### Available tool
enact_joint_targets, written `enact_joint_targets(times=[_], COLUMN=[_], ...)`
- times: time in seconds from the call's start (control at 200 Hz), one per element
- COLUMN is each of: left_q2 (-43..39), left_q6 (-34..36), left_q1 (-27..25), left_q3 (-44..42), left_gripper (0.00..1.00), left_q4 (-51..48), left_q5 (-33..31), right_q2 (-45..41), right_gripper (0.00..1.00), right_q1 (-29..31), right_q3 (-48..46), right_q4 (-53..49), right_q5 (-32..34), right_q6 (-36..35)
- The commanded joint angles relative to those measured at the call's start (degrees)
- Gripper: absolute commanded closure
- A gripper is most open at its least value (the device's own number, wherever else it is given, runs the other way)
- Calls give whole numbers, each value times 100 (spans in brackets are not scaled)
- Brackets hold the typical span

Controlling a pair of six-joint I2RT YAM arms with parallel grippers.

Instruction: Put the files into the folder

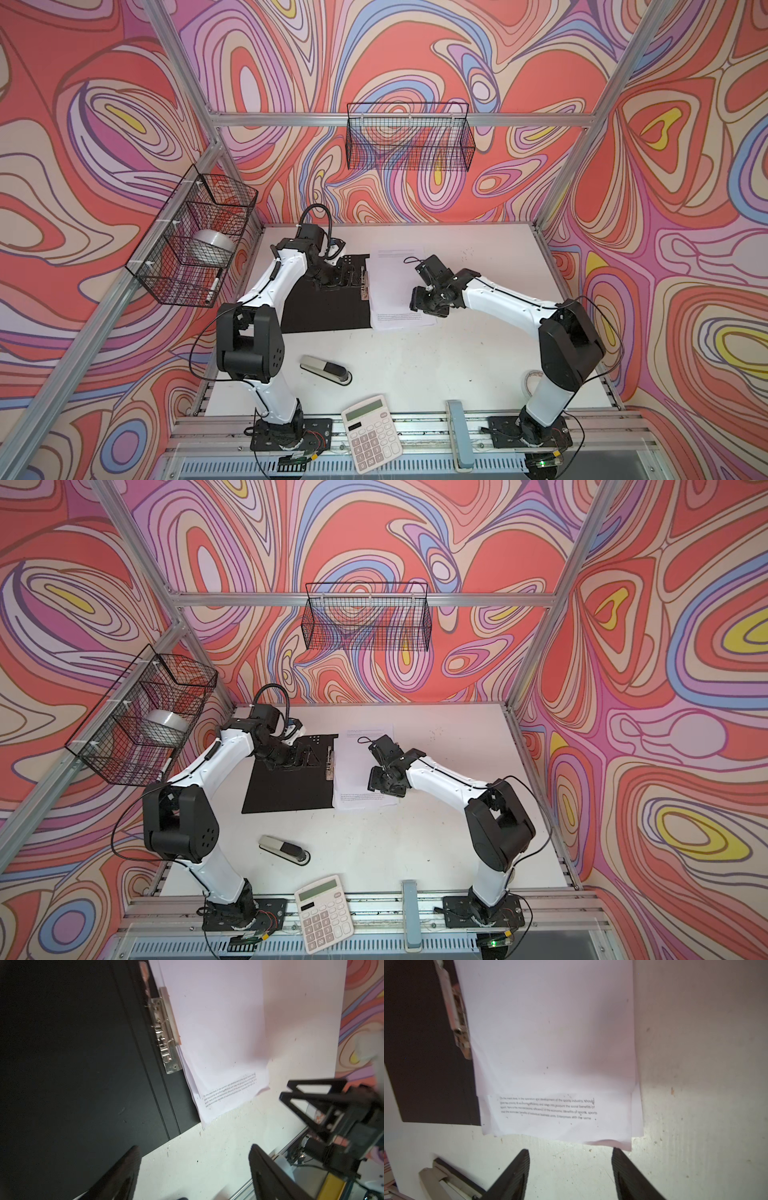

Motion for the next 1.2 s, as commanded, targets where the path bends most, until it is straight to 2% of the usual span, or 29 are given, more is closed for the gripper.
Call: enact_joint_targets(times=[0.0, 0.085, 0.295, 0.566, 0.751, 0.866, 0.962, 1.197], left_q2=[-349, -528, -656, -502, -402, -280, -206, 57], left_q6=[1778, 2228, 2649, 2649, 3156, 3269, 3362, 3559], left_q1=[-519, -826, -1603, -2584, -2823, -2894, -2925, -3156], left_q3=[-262, -599, -1246, -1845, -2033, -1979, -1919, -1938], left_gripper=[17, 15, 14, 14, 13, 13, 13, 14], left_q4=[-509, -481, -230, 907, 1432, 1482, 1371, 1491], left_q5=[-647, -962, -1478, -2510, -2929, -2987, -2771, -2907], right_q2=[-28, 363, 1681, 2930, 3668, 4275, 4785, 5568], right_gripper=[35, 35, 37, 41, 41, 42, 42, 43], right_q1=[-522, -861, -1331, -1863, -2126, -2231, -2274, -2406], right_q3=[636, 1188, 2587, 2968, 3560, 4339, 5022, 5931], right_q4=[-483, -644, -525, 1607, 2342, 2259, 2156, 2182], right_q5=[-140, -315, -759, -1033, -1296, -1659, -2006, -2554], right_q6=[-747, -1086, -1838, -2053, -1988, -1926, -1881, -1728])
